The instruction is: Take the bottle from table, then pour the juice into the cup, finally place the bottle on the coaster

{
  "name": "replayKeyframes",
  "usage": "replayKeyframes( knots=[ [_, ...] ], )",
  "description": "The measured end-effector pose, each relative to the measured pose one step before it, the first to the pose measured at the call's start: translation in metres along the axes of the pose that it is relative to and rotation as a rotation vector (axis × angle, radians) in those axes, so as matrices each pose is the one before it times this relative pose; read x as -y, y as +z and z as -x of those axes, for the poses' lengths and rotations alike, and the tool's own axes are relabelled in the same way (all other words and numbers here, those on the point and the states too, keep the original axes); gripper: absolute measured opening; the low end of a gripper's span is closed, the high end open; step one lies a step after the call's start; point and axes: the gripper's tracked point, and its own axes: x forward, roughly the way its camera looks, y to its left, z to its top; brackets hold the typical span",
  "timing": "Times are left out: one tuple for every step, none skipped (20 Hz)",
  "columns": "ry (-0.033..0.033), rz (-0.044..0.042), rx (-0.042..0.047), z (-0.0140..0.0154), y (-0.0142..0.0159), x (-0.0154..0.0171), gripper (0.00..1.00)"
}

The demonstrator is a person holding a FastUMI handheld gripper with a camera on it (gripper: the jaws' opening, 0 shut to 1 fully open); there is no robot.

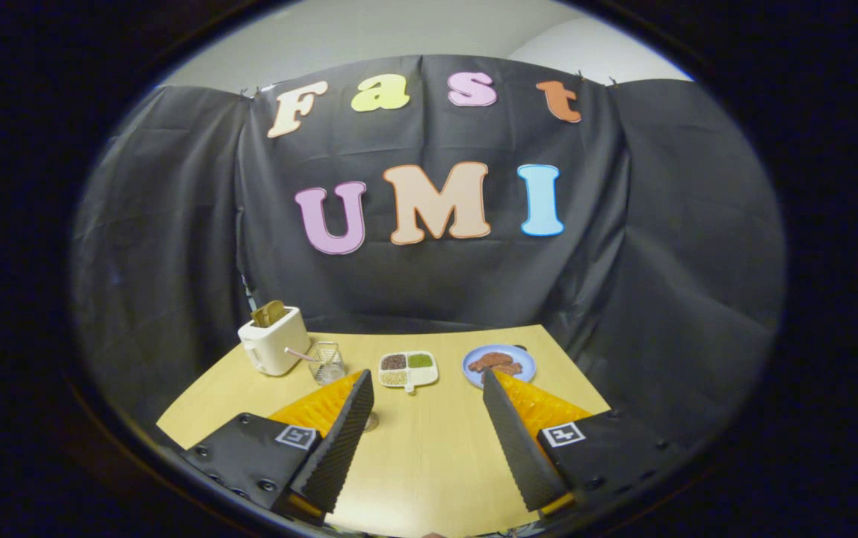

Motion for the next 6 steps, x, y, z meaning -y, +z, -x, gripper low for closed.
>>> replayKeyframes(
  knots=[
    [0.00049,-0.00220,-0.00391,0.00181,-0.00257,0.00227,0.93],
    [0.00226,-0.00123,-0.00029,0.00018,-0.00144,0.00149,0.93],
    [0.00437,0.00085,0.00085,0.00171,0.00042,0.00133,0.93],
    [0.00467,0.00424,0.00092,0.00034,0.00002,0.00155,0.93],
    [0.00335,0.00533,0.00189,0.00099,-0.00014,0.00160,0.93],
    [0.00332,0.00345,0.00180,0.00027,-0.00012,0.00052,0.93]
  ],
)
